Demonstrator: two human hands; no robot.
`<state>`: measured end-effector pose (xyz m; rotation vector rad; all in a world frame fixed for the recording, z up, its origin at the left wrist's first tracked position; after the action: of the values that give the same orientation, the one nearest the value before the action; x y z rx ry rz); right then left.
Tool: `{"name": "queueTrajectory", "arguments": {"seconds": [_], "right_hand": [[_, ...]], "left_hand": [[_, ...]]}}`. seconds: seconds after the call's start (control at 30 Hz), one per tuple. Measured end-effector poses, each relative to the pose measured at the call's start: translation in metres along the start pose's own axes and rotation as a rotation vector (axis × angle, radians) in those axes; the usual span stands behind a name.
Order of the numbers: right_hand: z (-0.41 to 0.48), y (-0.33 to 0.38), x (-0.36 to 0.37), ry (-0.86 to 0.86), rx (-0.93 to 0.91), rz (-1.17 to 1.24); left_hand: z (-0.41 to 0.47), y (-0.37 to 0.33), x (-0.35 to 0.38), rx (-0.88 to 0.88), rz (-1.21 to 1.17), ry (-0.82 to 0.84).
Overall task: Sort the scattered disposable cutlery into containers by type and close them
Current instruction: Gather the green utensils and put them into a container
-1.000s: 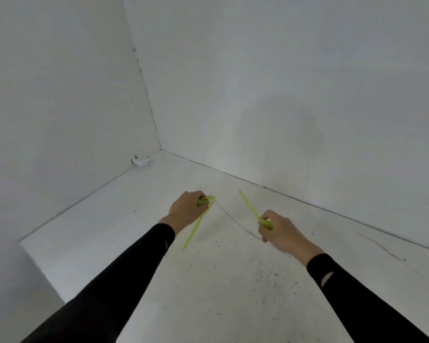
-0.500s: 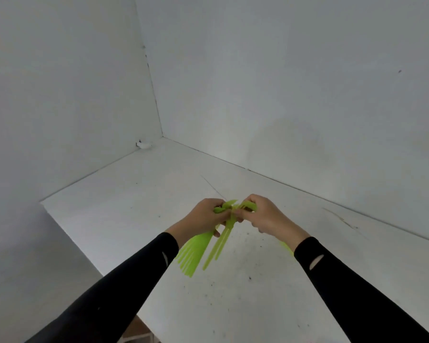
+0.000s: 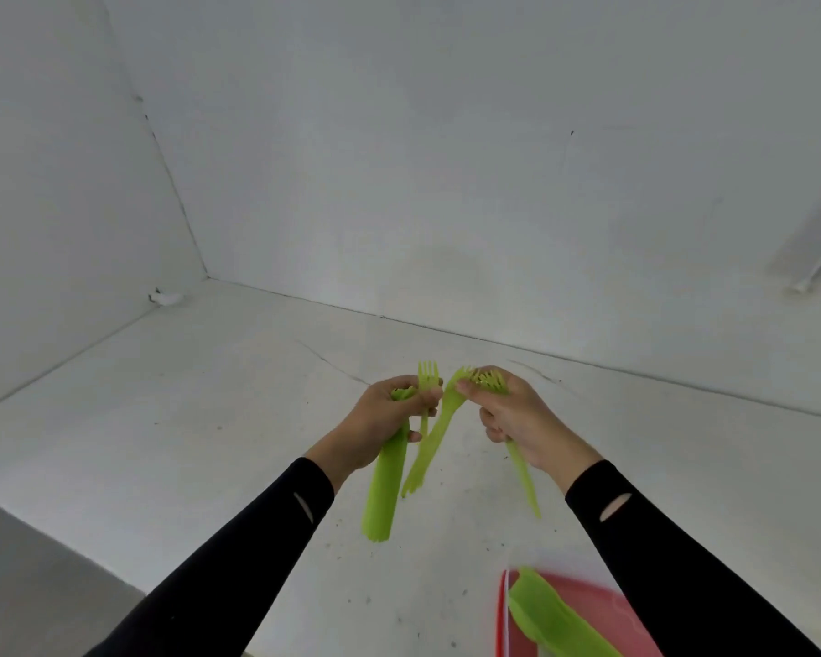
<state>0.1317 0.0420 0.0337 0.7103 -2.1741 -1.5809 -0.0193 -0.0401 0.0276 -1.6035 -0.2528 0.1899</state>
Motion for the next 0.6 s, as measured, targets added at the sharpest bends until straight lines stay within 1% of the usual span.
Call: {"name": "queueTrajectory", "arguments": {"seconds": [0.07, 0.1, 0.3, 0.47, 0.6], "right_hand": [[-0.008, -0.002, -0.013, -0.028, -0.005, 0.028], [-0.013, -0.004, -0.02, -0.042, -0.001, 0.028], [-0.034, -0.011, -0.064, -0.122, -0.013, 0.036], [-0.047, -0.01, -0.107, -0.136, 0.0, 0.022], [-0.059, -0.011, -0.146, -0.117, 0.033, -0.007]], "left_hand": [[0.004, -0.001, 0.007, 0.004, 0.006, -0.04], [0.005, 0.001, 0.015, -0.003, 0.018, -0.033], [0.007, 0.0, 0.075, -0.023, 0.095, 0.142], [0.02, -0.003, 0.119, -0.006, 0.116, 0.251], [0.037, -0.002, 0.159, -0.006, 0.031, 0.168]]}}
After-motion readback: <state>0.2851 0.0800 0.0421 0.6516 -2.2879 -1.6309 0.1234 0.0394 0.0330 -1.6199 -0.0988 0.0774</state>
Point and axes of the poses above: each hand's wrist, its own z-axis towards the middle knuckle, its own x-axis out of the palm, y = z × x, the point moved 5 cm from there along z, towards the middle knuckle, and after that the axes turned 8 degrees about x, right-handed, at the moved point
